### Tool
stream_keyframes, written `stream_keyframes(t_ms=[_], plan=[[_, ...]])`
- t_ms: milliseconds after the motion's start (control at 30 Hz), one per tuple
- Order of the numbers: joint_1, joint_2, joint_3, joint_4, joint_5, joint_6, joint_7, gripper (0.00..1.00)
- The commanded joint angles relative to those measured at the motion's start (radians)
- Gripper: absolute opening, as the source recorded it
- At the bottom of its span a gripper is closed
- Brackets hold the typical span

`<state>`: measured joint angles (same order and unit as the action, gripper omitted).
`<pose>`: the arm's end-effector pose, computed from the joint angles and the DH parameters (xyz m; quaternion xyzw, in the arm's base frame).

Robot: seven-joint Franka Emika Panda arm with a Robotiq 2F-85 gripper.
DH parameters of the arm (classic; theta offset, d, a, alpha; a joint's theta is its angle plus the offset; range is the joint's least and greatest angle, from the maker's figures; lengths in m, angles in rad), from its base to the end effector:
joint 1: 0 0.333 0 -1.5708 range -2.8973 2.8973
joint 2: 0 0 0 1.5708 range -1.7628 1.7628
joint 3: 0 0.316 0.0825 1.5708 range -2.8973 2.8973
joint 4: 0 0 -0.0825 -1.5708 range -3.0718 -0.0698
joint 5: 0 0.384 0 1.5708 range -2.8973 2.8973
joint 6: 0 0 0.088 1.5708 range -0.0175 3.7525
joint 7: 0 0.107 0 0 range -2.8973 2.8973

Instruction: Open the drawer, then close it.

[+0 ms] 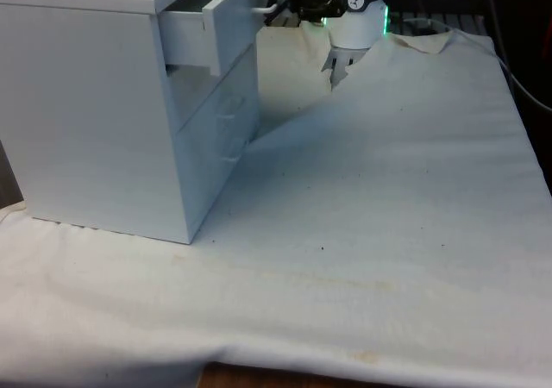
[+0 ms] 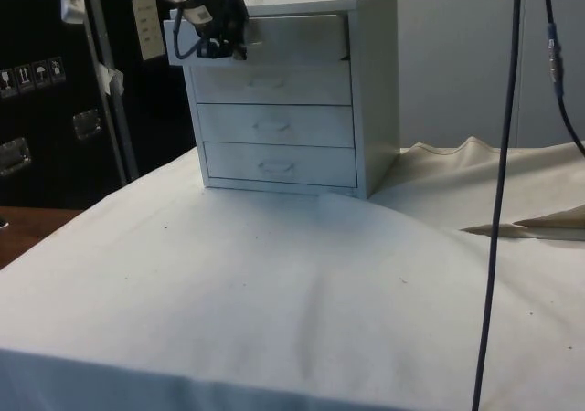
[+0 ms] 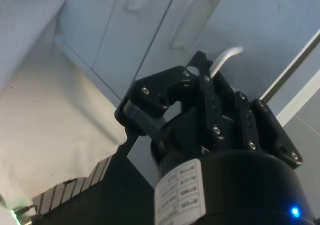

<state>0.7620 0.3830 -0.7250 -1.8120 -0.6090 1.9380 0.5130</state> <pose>0.6183 0.0191 0.3860 0.9138 -0.0812 0.0207 0.3975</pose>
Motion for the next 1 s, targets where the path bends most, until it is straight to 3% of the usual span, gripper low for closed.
stream_keyframes(t_ms=[0,33,233,300,333,367,400,567,600,633,833,867,900,967], plan=[[0.002,-0.003,0.001,-0.002,-0.001,0.0,0.004,0.0],[0.014,-0.015,0.002,-0.011,-0.005,-0.006,0.02,0.0],[0.022,-0.012,0.02,-0.005,-0.006,-0.026,0.052,0.0],[0.022,-0.01,0.025,-0.001,-0.007,-0.031,0.058,0.0],[0.013,-0.008,0.023,-0.004,-0.01,-0.014,0.047,0.0],[0.024,-0.008,0.028,0.001,-0.008,-0.034,0.061,0.0],[0.025,-0.005,0.033,0.005,-0.012,-0.041,0.066,0.0],[0.026,0.001,0.05,0.014,-0.022,-0.057,0.081,0.0],[0.016,0.0,0.048,0.007,-0.027,-0.037,0.074,0.0],[0.026,0.002,0.053,0.016,-0.024,-0.06,0.085,0.0],[0.028,0.013,0.074,0.032,-0.034,-0.085,0.104,0.0],[0.019,0.012,0.074,0.027,-0.036,-0.069,0.097,0.0],[0.028,0.015,0.077,0.035,-0.036,-0.09,0.106,0.0],[0.03,0.021,0.085,0.043,-0.042,-0.101,0.114,0.0]])
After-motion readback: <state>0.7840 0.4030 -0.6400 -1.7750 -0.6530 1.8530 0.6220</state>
